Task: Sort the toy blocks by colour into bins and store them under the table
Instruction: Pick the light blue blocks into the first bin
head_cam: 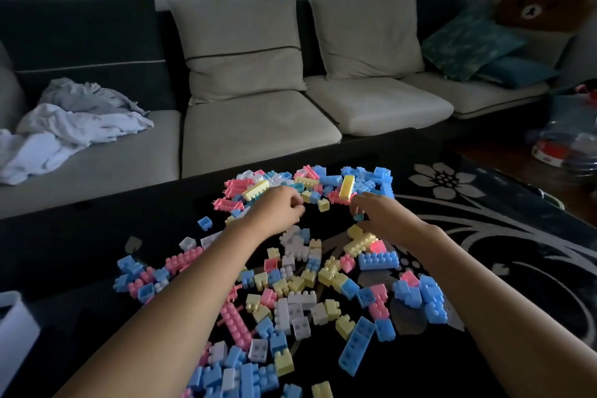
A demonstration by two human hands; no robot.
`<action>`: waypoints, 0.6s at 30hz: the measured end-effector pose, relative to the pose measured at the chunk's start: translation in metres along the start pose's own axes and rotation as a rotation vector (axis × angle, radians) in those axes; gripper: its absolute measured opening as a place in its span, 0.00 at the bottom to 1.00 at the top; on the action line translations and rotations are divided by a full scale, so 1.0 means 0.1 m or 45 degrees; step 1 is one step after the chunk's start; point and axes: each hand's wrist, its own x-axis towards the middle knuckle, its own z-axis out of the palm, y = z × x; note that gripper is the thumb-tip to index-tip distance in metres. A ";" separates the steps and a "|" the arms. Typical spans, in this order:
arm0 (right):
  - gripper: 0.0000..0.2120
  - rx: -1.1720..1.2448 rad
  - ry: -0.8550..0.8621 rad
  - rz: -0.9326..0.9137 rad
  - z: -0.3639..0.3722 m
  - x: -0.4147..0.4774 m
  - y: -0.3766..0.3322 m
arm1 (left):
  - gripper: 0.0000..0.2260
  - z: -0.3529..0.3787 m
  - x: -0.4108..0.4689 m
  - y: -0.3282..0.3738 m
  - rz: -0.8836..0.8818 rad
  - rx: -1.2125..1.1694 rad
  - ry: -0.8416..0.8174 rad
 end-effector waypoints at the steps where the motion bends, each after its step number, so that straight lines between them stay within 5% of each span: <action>1: 0.13 0.003 -0.003 -0.002 0.00 0.00 -0.01 | 0.11 -0.02 0.02 -0.10 -0.043 0.026 0.075; 9: 0.10 -0.018 -0.042 0.071 -0.07 -0.01 -0.05 | 0.15 0.05 0.04 -0.65 -0.158 0.198 0.236; 18: 0.12 -0.031 -0.234 0.150 -0.13 -0.03 -0.13 | 0.05 0.08 -0.10 -0.71 -0.133 0.105 0.124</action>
